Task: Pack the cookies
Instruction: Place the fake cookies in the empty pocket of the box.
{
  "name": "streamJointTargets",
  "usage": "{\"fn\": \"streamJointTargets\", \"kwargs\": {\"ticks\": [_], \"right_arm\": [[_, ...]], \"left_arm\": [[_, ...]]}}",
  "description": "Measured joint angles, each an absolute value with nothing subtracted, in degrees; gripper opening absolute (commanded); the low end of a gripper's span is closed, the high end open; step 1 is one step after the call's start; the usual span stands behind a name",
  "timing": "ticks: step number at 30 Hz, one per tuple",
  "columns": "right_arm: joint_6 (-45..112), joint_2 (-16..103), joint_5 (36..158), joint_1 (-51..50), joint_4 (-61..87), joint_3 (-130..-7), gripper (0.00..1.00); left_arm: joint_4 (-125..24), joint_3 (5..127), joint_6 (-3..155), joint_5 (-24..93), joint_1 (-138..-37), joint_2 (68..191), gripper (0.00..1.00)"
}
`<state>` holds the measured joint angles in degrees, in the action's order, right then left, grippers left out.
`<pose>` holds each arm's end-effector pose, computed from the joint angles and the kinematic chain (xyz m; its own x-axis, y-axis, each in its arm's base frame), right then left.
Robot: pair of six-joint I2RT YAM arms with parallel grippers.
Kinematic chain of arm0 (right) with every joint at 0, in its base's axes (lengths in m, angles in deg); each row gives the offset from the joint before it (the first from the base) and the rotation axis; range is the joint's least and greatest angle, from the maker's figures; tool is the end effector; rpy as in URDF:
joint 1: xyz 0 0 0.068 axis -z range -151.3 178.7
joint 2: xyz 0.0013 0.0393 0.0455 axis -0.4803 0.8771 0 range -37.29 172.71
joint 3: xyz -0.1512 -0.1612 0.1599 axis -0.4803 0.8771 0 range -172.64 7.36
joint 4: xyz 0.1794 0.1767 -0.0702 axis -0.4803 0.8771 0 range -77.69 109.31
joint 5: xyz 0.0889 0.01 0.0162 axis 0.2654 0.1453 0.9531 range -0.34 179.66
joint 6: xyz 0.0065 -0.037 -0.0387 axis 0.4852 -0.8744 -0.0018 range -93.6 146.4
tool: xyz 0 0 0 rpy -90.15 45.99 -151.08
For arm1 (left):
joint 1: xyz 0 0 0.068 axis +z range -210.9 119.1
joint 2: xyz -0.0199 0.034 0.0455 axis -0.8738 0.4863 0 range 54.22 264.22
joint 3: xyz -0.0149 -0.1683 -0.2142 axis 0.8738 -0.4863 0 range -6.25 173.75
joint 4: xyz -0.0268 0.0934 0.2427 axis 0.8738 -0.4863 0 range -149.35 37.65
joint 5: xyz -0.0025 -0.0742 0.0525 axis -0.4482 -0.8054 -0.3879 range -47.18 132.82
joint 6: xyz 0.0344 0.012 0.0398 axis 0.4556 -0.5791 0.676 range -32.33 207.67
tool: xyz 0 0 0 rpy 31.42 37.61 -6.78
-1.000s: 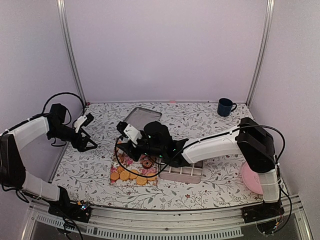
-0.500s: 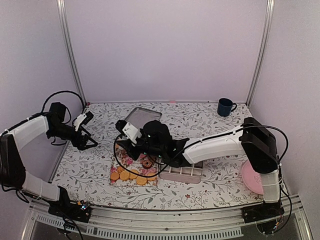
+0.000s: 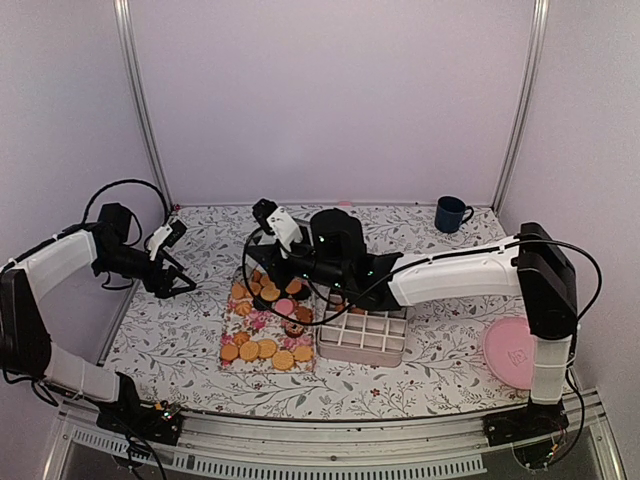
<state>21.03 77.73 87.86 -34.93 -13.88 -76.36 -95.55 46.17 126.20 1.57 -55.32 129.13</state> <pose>0.2147 0.4306 0.2670 0.0431 -0.1235 -0.9914 -0.8815 0.4624 -0.0959 0.2432 0.0002 0.2382 -0.5868 0.4131 -0.6964 0.7191 0.6612 -0.2137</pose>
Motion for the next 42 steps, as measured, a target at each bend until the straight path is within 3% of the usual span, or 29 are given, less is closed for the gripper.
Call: {"fn": "streamJointTargets", "kwargs": {"ticks": [6,22,42], "right_arm": [[22.8,73.3,88.2,-33.5,-12.4,-70.4,0.0],[28.6,35.2,82.7,-27.9,1.3,-47.5,0.0],[31.3,28.1,76.4,-26.8,11.9,-39.8,0.0]], "left_arm": [[-96.2,46.3,126.3,1.2,-55.3,129.1,0.87],[-97.6,48.1,126.9,0.2,-55.7,129.2,0.86],[-98.6,49.0,127.1,0.0,-56.0,130.4,0.86]]}}
